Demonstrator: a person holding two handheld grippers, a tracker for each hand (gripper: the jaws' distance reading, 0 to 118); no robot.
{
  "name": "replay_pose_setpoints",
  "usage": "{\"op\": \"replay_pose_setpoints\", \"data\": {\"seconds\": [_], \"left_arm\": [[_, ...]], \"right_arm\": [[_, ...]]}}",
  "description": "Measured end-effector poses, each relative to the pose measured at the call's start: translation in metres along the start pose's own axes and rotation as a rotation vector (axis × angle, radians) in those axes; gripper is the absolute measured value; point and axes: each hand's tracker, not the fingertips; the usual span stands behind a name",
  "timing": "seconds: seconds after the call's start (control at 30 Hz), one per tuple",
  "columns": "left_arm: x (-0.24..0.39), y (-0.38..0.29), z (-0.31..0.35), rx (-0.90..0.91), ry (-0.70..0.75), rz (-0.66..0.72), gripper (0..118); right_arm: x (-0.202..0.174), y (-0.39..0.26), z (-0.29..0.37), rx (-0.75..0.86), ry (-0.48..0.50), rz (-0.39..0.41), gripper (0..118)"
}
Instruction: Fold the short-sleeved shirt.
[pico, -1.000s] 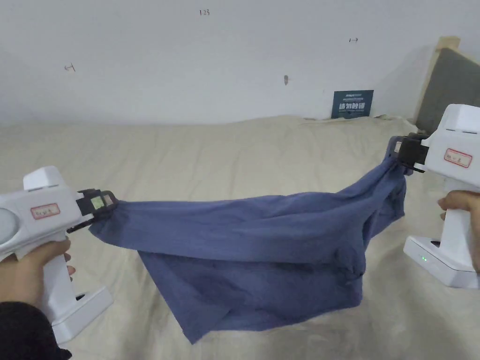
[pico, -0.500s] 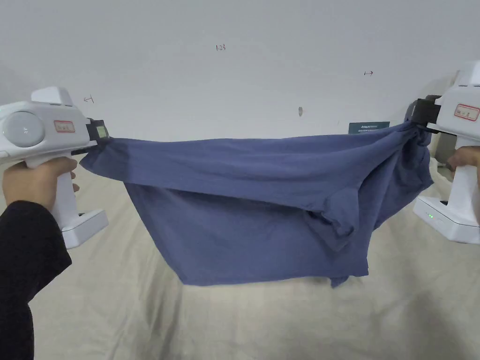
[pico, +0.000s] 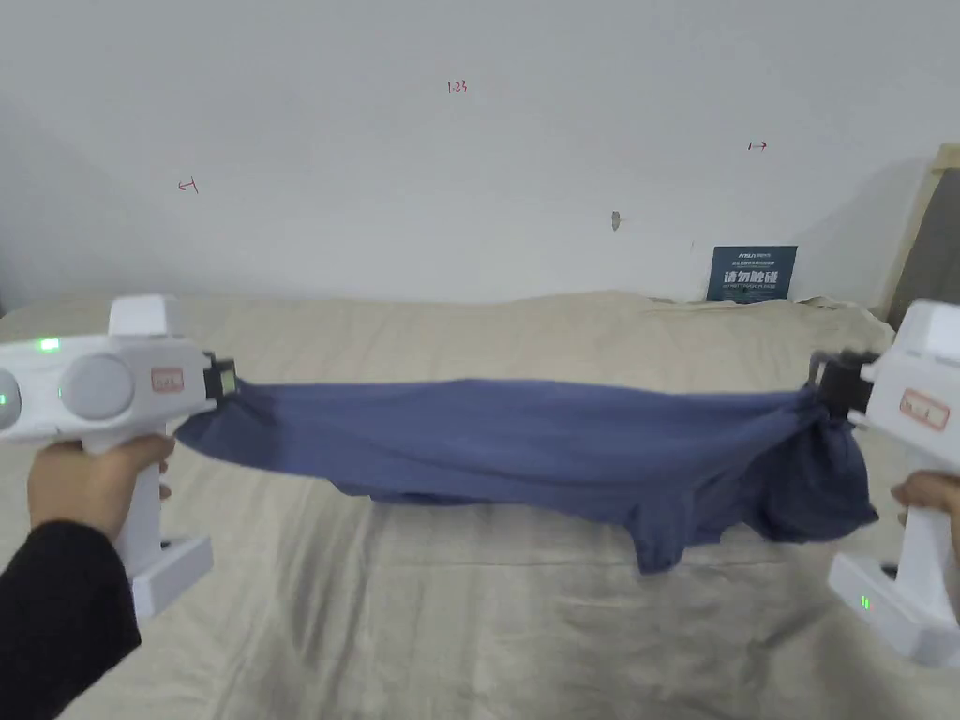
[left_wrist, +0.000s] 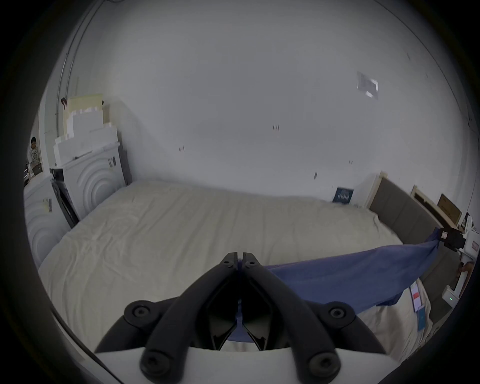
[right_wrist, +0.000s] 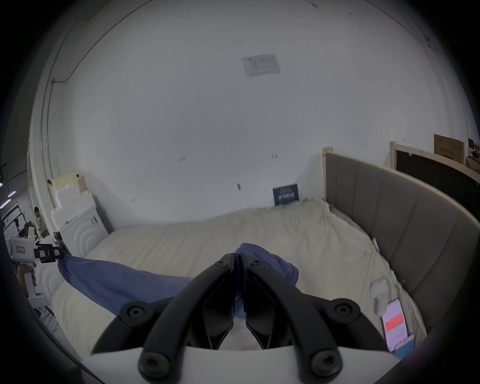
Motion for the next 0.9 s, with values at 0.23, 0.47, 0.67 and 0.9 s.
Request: {"op": "replay_pose_setpoints", "data": {"seconds": [0.23,0.47,0.67,0.9], "left_arm": [[-0.018,-0.133,0.012,-0.18,0.024,0.027,0],[-0.032,-0.238,0.05,-0.323,0.043,0.021,0],[-0.043,-0.282,0.092,-0.366,0.047,0.015,0],[-0.057,-0.301,0.132,-0.385,0.043,-0.001,0]], "right_arm": [[0.011,-0.115,0.042,-0.145,-0.017,-0.06,3],[0.018,-0.209,0.093,-0.268,-0.05,-0.083,3],[0.023,-0.249,0.137,-0.301,-0.063,-0.107,3],[0.025,-0.272,0.175,-0.335,-0.062,-0.087,3]]}}
